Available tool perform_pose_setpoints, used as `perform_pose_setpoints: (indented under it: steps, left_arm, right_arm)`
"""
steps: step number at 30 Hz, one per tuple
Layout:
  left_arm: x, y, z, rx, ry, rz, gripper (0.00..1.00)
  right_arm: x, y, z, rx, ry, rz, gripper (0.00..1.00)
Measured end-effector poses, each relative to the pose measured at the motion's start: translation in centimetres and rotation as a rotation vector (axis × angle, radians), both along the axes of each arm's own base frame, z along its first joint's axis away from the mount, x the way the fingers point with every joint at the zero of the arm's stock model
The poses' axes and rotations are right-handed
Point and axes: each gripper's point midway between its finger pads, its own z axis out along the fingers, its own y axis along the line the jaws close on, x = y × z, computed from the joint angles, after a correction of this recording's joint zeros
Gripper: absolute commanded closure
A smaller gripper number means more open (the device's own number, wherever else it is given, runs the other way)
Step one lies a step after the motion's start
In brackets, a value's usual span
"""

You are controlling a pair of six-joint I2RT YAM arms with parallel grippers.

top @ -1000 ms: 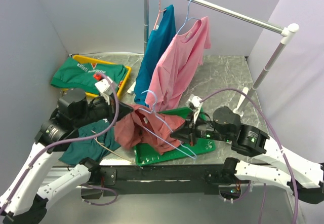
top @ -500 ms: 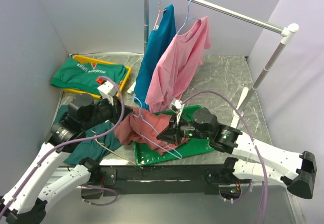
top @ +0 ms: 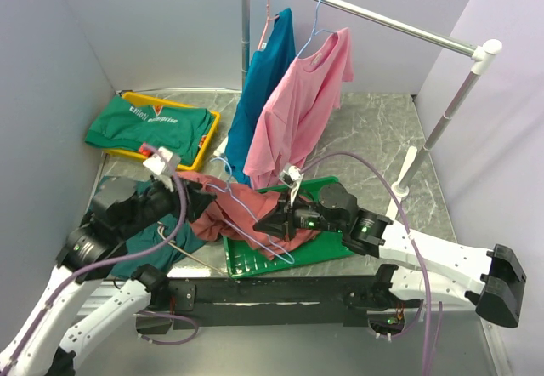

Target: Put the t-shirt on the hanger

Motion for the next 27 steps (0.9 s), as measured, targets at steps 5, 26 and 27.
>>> perform_pose_setpoints:
  steps: [5,26,27]
  left_arm:
    - [-2.5,-0.5,1.7,-0.04,-0.079,-0.115,0.37]
    - [1.2,-6.5,0.6,-0.003,-0.076,-0.138,0.63]
    - [1.0,-7.1,0.5,0.001,-0.073,-0.142,0.86]
  right_arm:
    - [0.3,0.5,-0.5,-0.003,0.014,0.002,1.0]
    - [0.3,0.7,-0.7,-0.005,0.017,0.006,1.0]
    - [0.3,0.7,-0.7,-0.006,0.018,0.006,1.0]
